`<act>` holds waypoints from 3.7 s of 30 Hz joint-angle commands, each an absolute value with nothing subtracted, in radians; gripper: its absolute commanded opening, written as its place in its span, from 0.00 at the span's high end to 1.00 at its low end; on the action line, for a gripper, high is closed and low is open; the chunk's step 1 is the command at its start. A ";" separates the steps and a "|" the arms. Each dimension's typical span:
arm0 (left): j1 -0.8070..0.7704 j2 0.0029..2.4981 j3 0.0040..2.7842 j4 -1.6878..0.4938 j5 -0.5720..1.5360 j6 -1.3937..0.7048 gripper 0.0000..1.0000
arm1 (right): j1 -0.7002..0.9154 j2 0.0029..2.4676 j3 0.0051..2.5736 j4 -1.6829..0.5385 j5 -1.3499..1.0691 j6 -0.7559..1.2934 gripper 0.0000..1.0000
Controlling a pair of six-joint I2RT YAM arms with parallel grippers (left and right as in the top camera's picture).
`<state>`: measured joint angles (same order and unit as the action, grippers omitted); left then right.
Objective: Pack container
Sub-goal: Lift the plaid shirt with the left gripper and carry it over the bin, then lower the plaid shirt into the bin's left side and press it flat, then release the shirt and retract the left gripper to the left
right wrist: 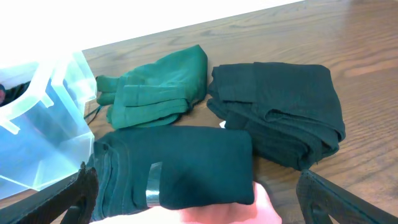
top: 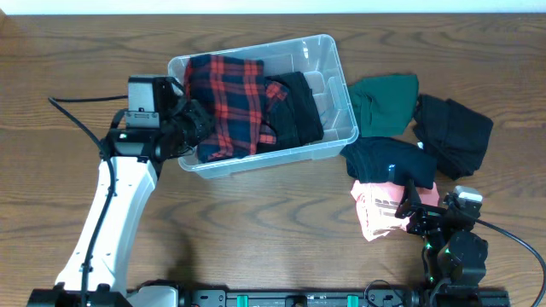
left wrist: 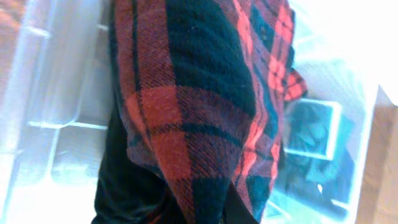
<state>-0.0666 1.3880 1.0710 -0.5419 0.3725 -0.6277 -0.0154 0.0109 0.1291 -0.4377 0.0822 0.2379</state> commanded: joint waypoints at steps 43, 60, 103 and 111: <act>-0.221 1.777 1.098 -0.378 0.138 -0.445 0.94 | -0.021 0.006 0.127 -0.439 0.089 0.250 0.01; -0.091 1.753 1.098 -0.487 0.145 -0.187 0.89 | -0.021 0.006 0.127 -0.439 0.089 0.250 0.01; 0.219 1.063 1.172 -0.767 0.030 -0.140 0.34 | -0.021 0.006 0.127 -0.439 0.089 0.250 0.01; 0.329 1.065 1.172 -0.789 0.028 -0.141 0.33 | -0.021 0.006 0.127 -0.439 0.089 0.250 0.01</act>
